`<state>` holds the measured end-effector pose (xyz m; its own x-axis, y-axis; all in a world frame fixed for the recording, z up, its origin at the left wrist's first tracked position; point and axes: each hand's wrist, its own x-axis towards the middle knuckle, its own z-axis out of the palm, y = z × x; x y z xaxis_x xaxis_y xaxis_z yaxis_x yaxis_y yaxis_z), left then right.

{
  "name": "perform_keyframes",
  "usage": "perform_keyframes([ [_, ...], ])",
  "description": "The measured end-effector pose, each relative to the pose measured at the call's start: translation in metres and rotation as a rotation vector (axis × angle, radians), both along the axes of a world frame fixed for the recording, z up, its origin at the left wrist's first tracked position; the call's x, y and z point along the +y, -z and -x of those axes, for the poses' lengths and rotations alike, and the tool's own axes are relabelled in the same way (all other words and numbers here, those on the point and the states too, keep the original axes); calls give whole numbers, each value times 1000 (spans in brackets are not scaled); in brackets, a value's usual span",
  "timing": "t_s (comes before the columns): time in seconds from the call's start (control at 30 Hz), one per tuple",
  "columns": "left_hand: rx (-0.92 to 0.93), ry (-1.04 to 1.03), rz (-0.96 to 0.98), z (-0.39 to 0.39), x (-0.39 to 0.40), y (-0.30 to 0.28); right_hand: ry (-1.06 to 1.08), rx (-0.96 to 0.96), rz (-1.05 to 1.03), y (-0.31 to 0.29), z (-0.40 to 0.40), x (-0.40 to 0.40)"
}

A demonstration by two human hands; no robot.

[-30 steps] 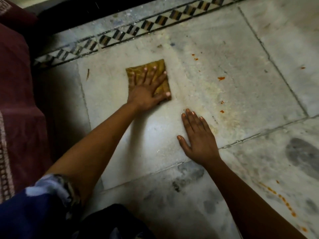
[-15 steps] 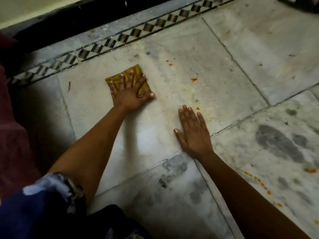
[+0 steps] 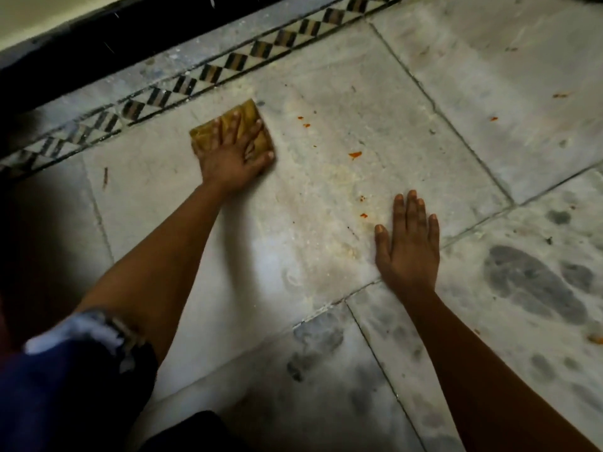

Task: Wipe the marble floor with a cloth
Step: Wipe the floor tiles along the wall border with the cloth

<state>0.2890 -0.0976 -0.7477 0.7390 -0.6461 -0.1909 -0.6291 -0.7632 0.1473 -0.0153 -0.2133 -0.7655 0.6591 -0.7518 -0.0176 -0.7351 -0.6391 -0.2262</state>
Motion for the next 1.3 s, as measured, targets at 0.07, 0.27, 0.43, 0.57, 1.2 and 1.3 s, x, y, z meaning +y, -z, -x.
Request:
perform_keyframes([
  [0.07,-3,36,-20,-1,-28,-2,0,-11,-14,-1,1,1],
  [0.27,-3,373,-43,48,-13,-9,26,-1,-36,-5,0,0],
  [0.43,4,113,-27,6,3,-6,25,1,-32,-4,0,-1],
  [0.57,10,23,12,-13,-74,-4,17,5,-18,-4,0,-1],
  [1.2,-35,184,-16,7,-122,-1,27,28,-54,-7,-2,-1],
  [1.3,-56,441,13,32,-77,-3,22,21,-53,-7,-2,-2],
])
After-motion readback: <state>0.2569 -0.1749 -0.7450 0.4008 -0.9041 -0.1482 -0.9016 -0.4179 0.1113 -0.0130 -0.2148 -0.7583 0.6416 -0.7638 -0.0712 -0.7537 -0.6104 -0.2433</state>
